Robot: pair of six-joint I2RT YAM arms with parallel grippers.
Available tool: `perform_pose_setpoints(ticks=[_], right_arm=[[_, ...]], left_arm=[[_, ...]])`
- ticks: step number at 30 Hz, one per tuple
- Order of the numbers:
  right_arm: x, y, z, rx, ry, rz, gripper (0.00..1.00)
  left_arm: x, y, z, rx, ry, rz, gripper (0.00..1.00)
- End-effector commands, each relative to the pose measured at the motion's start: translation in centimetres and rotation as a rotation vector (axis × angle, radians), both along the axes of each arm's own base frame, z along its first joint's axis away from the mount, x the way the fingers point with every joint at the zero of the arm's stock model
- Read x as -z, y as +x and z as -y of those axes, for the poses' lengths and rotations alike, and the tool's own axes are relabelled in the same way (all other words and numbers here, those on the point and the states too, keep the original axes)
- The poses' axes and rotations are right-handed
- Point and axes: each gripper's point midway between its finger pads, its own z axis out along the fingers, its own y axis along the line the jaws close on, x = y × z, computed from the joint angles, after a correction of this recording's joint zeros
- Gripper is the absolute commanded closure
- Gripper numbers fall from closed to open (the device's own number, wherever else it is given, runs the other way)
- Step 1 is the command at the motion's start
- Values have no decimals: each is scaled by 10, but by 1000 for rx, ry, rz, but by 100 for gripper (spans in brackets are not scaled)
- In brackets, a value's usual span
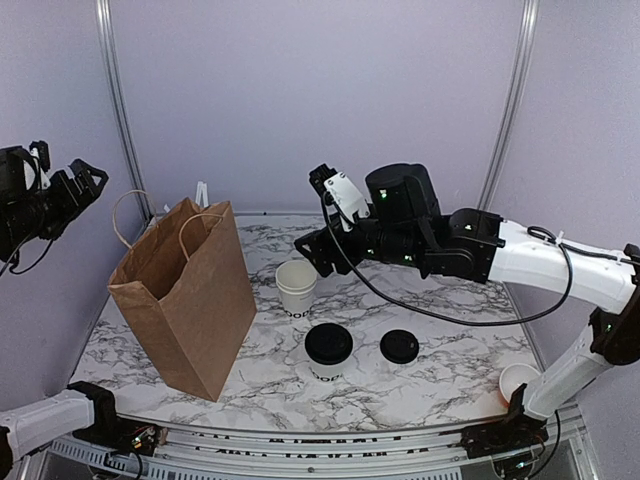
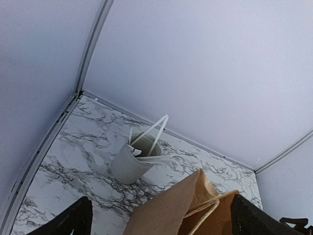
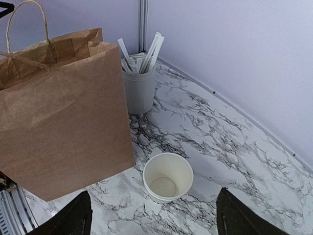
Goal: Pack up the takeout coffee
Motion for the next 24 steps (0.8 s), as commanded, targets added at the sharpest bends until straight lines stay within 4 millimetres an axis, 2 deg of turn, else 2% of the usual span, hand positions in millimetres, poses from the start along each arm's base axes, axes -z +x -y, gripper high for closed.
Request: perform_pose_setpoints(ticks=[1, 7, 13, 16, 20, 24], right_arm=[[-6, -6, 8, -5, 27, -17, 15], [-2, -10, 18, -2, 24, -17, 15], [4, -13, 30, 15, 25, -10, 15], [8, -14, 32, 18, 20, -13, 15], [15, -13, 34, 27, -2, -19, 15], [22, -13, 35, 35, -12, -29, 15]], left_arm=[[45, -2, -38, -241, -1, -153, 1], [106, 8, -49, -280, -80, -296, 1], [200, 10, -54, -252, -286, -463, 1], [239, 6, -43, -219, -357, -527, 1], [297, -10, -28, -209, -450, -615, 1], [334, -27, -13, -220, -493, -674, 1]])
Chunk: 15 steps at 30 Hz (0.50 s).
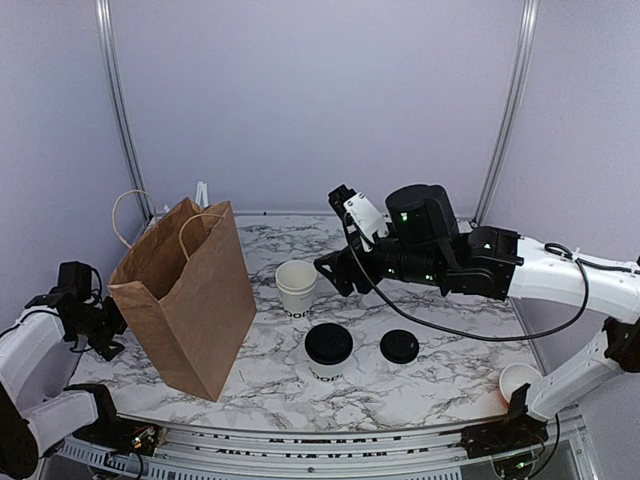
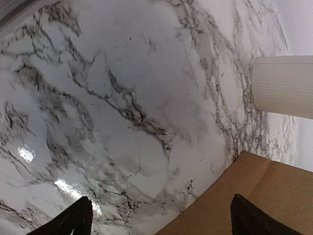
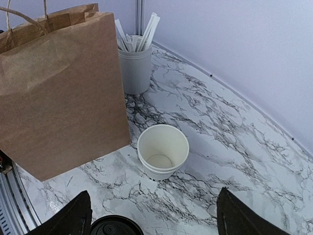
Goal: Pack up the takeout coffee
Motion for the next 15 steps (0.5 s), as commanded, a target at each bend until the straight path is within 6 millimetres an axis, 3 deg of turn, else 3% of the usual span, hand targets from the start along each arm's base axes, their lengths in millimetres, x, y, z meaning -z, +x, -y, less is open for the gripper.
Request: perform_pose_setpoints(ticks=[1, 9, 15], right_arm=[[-5, 4, 5, 30, 20, 3, 15], [4, 4, 4, 41, 8, -23, 15], [10, 5, 5, 49, -6, -38, 15]], left_arm=[[16, 0, 21, -6, -78, 35, 1], [49, -19, 41, -15, -52, -27, 1], [55, -25, 62, 0, -76, -40, 1]])
